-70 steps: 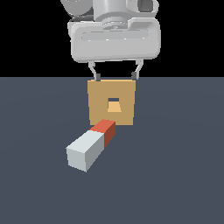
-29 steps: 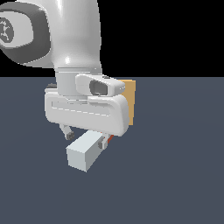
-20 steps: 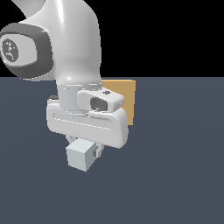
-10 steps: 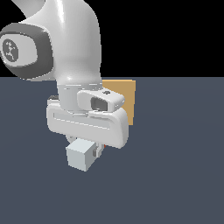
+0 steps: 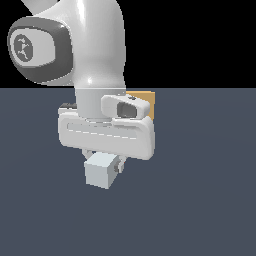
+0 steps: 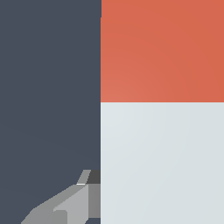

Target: Insert the peg into the horizontal hole in a box.

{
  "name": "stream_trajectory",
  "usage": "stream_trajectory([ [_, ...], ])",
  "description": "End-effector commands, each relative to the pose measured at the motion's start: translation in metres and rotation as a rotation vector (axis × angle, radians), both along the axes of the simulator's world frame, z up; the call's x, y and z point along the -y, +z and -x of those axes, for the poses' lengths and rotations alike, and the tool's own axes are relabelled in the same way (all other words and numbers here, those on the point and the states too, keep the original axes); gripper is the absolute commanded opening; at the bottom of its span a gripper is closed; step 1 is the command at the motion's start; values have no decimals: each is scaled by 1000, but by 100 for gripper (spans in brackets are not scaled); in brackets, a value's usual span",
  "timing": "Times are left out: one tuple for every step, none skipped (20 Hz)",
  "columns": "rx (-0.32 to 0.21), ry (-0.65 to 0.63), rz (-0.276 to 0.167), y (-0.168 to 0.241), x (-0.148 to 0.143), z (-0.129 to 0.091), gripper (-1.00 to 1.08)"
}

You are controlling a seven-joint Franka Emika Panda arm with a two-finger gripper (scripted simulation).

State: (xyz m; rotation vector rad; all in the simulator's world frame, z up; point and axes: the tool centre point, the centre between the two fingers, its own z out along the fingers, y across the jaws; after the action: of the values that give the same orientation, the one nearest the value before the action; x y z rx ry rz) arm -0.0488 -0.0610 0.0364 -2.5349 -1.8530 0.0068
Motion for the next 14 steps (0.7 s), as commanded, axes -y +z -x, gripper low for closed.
stream_trajectory([
  [5,51,1,11,-4,-12,-100],
  [5,76,1,15,-6,-17,-100],
  [5,103,1,19,-9,-22,-100],
  [5,131,1,24,-12,-27,-100],
  [5,158,1,28,-15,-32,-100],
  [5,182,1,32,-18,-37,-100],
  [5,204,1,36,-20,-41,-100],
  [5,224,0,39,-23,-44,-100],
  [5,242,0,42,-25,-48,-100],
  [4,258,0,44,-28,-50,-100],
  [4,271,0,47,-29,-53,-100],
  [4,283,-1,48,-31,-55,-100],
  [4,292,-1,50,-32,-56,-100],
  [4,299,-1,51,-34,-57,-100],
])
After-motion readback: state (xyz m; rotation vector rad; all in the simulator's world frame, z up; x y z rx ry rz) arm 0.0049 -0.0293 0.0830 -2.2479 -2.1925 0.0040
